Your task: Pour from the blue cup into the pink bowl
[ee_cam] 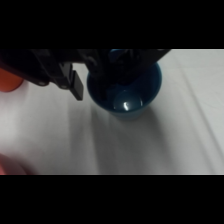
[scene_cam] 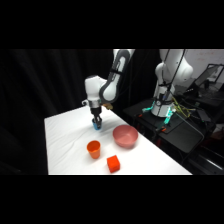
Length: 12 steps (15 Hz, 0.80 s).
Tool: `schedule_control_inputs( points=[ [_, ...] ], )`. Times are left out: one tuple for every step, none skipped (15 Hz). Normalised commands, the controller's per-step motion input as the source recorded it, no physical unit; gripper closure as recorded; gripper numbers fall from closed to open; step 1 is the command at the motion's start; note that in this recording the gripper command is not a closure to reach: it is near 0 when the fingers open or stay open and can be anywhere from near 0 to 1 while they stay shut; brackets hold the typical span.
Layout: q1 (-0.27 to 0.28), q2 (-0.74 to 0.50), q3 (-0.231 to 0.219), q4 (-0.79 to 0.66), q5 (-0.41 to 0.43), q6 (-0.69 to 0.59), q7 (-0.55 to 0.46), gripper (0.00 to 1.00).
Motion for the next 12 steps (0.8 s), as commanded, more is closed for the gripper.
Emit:
schedule_control_inputs(
  points=[
    [0.026,-0.03,0.018,-0.01,-0.065,0.05,0.02,0.99],
    [0.044,-0.03,0.007,-0.03,-0.076,0.07,0.04,0.72],
    [0.054,-0.06,0.003,-0.06,-0.081,0.06,0.04,0.32],
    [0.086,-0.12,-0.026,-0.11,-0.119,0.06,0.08,0.17],
    [0.158,-0.17,-0.115,-0.13,-0.217,0.01,0.19,0.17],
    [0.171,-0.31,-0.149,-0.15,-0.235,-0.17,0.25,0.16],
    [0.176,-0.42,-0.161,-0.18,-0.254,-0.25,0.24,0.16],
    [0.214,-0.61,-0.194,-0.24,-0.291,-0.32,0.28,0.16],
    [0.249,-0.7,-0.227,-0.26,-0.333,-0.39,0.34,0.16],
    [0.269,-0.79,-0.227,-0.28,-0.368,-0.46,0.37,0.09],
    [0.253,-0.8,-0.192,-0.26,-0.363,-0.48,0.35,0.1],
    [0.222,-0.74,-0.147,-0.21,-0.332,-0.48,0.33,0.1]
  ],
)
